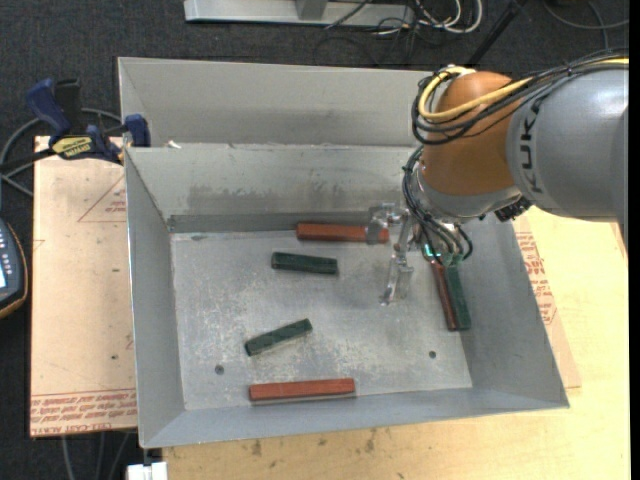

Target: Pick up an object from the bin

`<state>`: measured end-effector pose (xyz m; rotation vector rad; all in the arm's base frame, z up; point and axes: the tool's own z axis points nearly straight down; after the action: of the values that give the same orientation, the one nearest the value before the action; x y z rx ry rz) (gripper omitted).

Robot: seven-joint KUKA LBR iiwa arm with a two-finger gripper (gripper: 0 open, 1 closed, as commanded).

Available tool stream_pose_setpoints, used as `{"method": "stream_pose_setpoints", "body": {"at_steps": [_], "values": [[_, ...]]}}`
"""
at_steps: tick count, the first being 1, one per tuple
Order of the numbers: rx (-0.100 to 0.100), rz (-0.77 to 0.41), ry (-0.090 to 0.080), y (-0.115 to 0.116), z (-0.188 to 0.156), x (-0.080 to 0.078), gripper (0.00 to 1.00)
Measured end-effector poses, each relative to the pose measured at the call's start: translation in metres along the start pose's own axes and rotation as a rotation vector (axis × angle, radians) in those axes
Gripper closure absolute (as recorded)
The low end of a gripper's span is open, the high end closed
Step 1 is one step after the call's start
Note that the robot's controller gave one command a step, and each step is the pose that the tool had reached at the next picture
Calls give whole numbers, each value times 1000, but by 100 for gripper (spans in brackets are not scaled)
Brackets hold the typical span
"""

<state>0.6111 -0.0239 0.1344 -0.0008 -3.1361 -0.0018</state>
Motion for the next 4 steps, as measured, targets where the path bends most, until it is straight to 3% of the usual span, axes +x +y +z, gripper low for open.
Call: {"method": "stream_pose_setpoints", "body": {"at_steps": [1, 2, 3, 4], "values": [[-4, -10, -1, 81, 39, 24, 0], [-1, -39, -6, 106, 52, 23, 0], [-3, -102, -2, 167, 62, 73, 0], [0, -94, -5, 162, 61, 70, 100]]}}
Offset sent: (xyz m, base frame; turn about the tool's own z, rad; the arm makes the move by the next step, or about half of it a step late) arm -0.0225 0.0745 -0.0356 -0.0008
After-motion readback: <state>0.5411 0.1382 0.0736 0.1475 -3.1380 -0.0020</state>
